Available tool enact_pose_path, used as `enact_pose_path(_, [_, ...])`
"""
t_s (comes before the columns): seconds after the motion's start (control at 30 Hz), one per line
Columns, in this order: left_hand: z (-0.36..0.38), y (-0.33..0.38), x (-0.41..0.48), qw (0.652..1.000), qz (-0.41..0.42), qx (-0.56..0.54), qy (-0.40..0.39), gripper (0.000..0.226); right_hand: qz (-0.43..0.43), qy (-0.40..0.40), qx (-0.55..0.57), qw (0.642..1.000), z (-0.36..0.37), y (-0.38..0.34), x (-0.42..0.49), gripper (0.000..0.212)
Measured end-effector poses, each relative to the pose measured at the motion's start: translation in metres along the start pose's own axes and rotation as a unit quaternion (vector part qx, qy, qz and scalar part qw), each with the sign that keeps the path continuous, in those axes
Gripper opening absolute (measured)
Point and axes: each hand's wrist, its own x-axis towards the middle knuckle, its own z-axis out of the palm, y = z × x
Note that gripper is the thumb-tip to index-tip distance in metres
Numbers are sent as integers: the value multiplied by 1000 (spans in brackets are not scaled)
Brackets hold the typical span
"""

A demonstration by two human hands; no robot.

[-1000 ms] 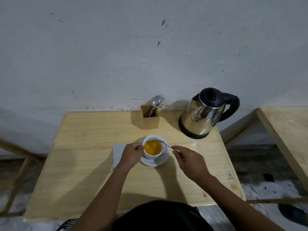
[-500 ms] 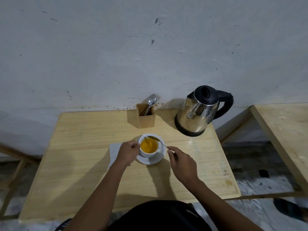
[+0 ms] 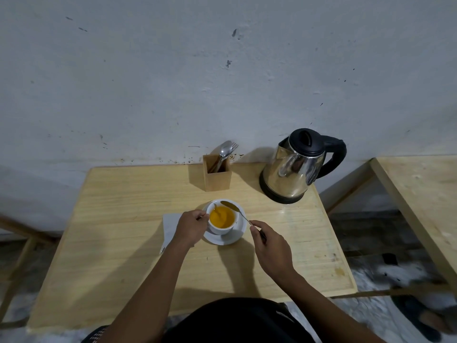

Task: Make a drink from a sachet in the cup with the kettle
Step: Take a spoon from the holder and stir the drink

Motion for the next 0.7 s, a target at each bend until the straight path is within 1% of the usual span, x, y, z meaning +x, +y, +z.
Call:
enact_pose_path(0.17, [0,-3,1,1000,-2,-9,-3,27,7,-2,12,1000,2,3,1,26])
enact_pose_path(0.6, [-1,-2,2,1000,6,2,-6,28,-26,0,-10,1000,7,2,3,28])
enact_pose_path(0.7, [-1,-2,1,1000,9,-1,-10,28,-21,0,-14,1000,7,4,4,28])
